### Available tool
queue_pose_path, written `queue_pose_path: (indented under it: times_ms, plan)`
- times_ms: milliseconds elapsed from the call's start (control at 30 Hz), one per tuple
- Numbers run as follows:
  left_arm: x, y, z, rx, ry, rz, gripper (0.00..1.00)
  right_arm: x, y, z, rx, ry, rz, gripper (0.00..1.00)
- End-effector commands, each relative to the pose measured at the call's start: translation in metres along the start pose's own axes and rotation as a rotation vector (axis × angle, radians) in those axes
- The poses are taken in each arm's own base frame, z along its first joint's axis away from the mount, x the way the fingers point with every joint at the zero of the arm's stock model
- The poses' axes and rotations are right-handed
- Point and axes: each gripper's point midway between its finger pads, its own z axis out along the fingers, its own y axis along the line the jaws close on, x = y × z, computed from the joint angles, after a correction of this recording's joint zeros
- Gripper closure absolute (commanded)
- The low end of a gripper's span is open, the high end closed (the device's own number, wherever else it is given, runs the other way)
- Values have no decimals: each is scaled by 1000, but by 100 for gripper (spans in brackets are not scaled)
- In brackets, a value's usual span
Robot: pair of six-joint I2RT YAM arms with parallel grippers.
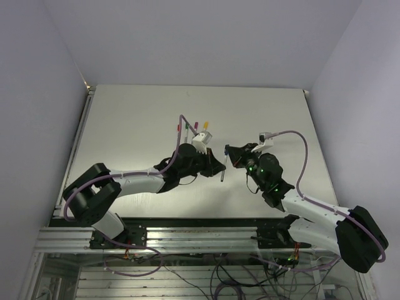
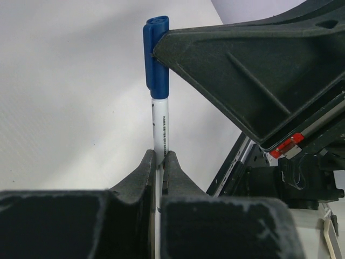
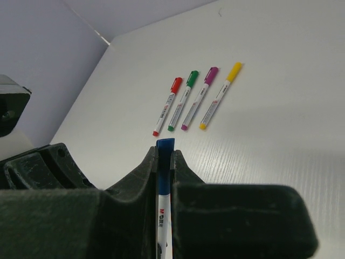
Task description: Insert the pens into the pen caps
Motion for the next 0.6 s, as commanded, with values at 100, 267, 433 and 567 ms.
queue_pose_path:
  times_ms: [100, 267, 433, 567]
  plan:
    - [-96, -42, -6, 119, -297, 70, 93, 65, -14, -13, 22, 256, -104, 100]
    - [-110, -35, -10, 51, -341, 105, 93, 78, -11, -14, 13, 305, -126, 100]
    - [-124, -28, -15, -9, -383, 139, 93, 93, -6, -15, 5, 366, -156, 100]
    - [-135, -22, -18, -57, -417, 163, 93, 101, -3, -17, -3, 392, -162, 100]
